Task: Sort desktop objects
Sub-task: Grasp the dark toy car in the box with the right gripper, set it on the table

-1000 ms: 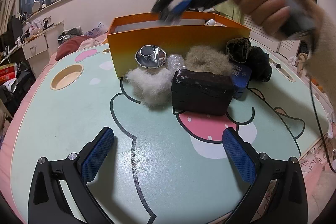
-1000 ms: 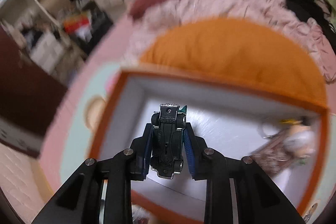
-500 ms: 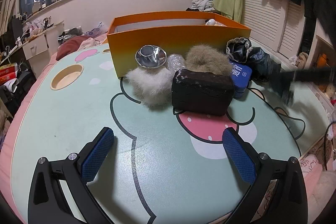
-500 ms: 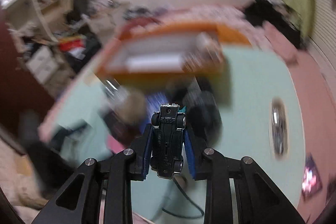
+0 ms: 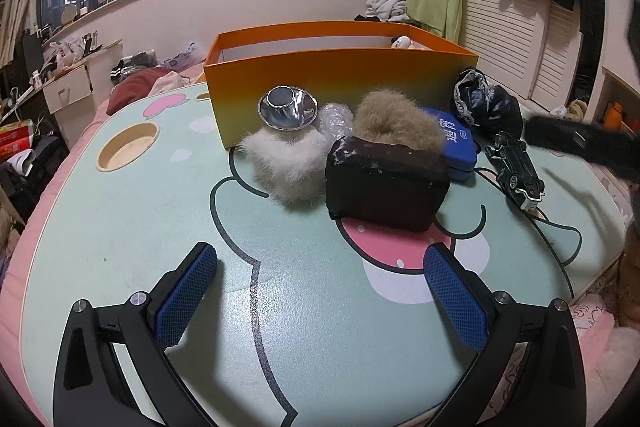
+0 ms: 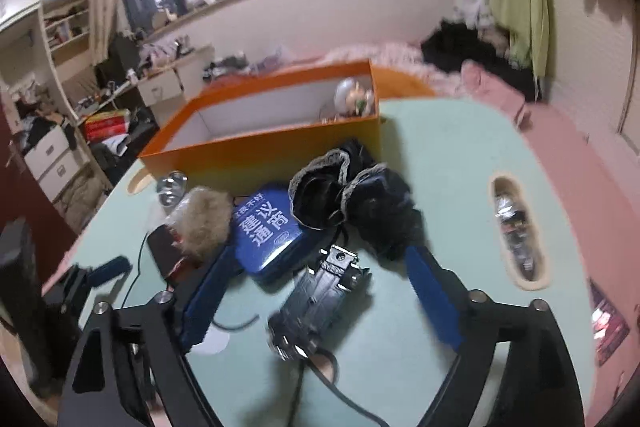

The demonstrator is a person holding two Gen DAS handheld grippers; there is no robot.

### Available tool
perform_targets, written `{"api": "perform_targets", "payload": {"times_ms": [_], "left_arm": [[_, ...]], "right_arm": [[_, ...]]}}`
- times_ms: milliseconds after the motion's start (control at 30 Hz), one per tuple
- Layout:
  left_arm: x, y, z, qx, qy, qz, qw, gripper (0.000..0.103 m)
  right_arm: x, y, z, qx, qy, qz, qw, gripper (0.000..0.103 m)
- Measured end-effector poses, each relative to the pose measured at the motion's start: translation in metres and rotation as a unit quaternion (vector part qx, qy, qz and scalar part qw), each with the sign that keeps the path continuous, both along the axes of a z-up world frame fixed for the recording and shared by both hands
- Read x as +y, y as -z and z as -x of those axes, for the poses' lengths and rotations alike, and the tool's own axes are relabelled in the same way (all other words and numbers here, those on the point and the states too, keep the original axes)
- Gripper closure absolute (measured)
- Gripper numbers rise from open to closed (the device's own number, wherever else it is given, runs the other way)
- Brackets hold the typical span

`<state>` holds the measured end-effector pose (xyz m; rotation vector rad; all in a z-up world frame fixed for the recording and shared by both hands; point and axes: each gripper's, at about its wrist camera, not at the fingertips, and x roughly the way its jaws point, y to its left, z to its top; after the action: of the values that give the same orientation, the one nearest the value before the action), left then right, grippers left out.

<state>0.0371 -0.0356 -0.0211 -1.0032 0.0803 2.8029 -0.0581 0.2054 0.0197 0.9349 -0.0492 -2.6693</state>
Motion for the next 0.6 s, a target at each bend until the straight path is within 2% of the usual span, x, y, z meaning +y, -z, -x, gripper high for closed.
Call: {"api": "perform_targets", "payload": {"times_ms": [100, 233, 300, 600], "left_arm": [[0.0, 0.0, 0.0, 0.0, 0.0, 0.0, 1.0, 0.0], [0.0, 0.0, 0.0, 0.0, 0.001, 0.002, 1.0, 0.0], [0.0, 0.0, -0.001, 0.001, 0.001, 0.002, 1.0, 0.0], [-0.001, 0.0, -0.001, -0.004, 0.003, 0.003, 1.0, 0.0]], "right_arm": [[0.0, 0.009, -0.014, -0.006, -0.005, -0.028, 1.0, 0.004], [-0.016, 0.044, -0.007, -0.029, -0.004, -0.102, 0.994, 0.002], [-0.013, 0.052, -0.008, -0.01, -0.003, -0.092, 0.996, 0.0], [-0.008, 0.068, -0.011, -0.004, -0.008, -0.091, 0.996, 0.0]]}}
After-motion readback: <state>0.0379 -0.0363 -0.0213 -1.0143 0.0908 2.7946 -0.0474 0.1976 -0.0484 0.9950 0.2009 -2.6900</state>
